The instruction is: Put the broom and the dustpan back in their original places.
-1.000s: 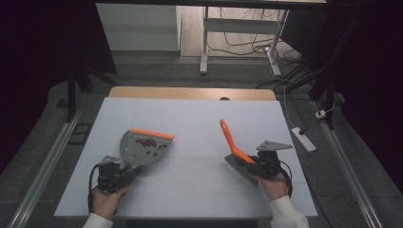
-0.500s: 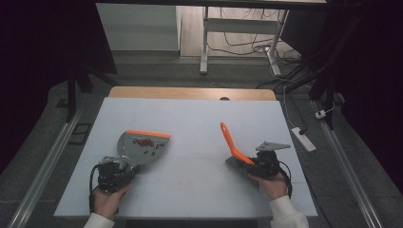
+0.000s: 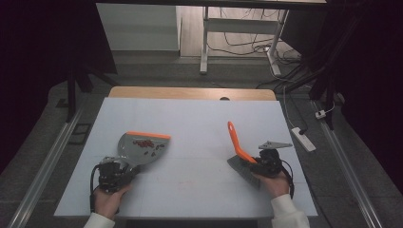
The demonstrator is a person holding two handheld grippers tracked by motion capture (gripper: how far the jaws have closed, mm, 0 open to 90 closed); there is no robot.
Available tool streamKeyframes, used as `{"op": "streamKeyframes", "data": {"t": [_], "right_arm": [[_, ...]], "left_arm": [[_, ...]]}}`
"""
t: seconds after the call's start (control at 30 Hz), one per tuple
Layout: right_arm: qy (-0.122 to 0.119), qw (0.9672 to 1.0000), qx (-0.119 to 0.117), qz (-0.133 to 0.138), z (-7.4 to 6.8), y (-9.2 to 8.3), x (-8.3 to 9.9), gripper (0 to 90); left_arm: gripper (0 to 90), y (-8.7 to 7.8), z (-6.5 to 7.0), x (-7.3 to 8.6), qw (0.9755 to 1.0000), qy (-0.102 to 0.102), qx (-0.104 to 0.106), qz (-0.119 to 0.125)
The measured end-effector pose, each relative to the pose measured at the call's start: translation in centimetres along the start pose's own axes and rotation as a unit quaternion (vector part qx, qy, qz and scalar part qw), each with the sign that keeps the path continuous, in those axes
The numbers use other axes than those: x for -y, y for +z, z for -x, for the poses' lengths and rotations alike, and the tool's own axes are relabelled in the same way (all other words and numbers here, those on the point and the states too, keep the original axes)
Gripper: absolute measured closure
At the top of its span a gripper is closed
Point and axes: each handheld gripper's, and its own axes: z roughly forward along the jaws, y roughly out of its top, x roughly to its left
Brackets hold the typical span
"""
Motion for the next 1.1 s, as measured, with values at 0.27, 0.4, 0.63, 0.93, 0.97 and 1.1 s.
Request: {"op": "streamKeyframes", "data": {"t": [0.27, 0.4, 0.63, 0.93, 0.97, 1.1], "right_arm": [[-0.007, 0.9996, 0.025, -0.009, 0.5, 0.2, 0.0, 59.6], [0.000, 0.9992, 0.038, -0.015, 0.9, 0.2, 0.1, 55.5], [-0.001, 0.9984, 0.054, -0.019, 1.2, 0.4, 0.1, 50.3], [0.004, 0.9964, 0.078, -0.032, 1.8, 0.6, 0.1, 43.1], [0.001, 0.9960, 0.083, -0.033, 1.9, 0.7, 0.2, 42.5], [-0.002, 0.9953, 0.093, -0.030, 1.9, 0.4, 0.2, 42.7]], "left_arm": [[60.3, 0.4, 0.1, 0.0, 0.9999, 0.001, 0.006, -0.014], [51.5, 0.0, 0.1, 0.0, 0.9999, 0.006, 0.010, -0.007], [41.9, -0.5, -0.2, -0.2, 0.9998, 0.012, 0.010, -0.008], [38.4, -0.9, -0.3, -0.2, 0.9996, 0.023, 0.015, -0.006], [38.2, -0.9, -0.3, -0.3, 0.9995, 0.026, 0.015, -0.007], [38.1, -1.1, -0.3, -0.3, 0.9994, 0.032, 0.014, -0.006]]}}
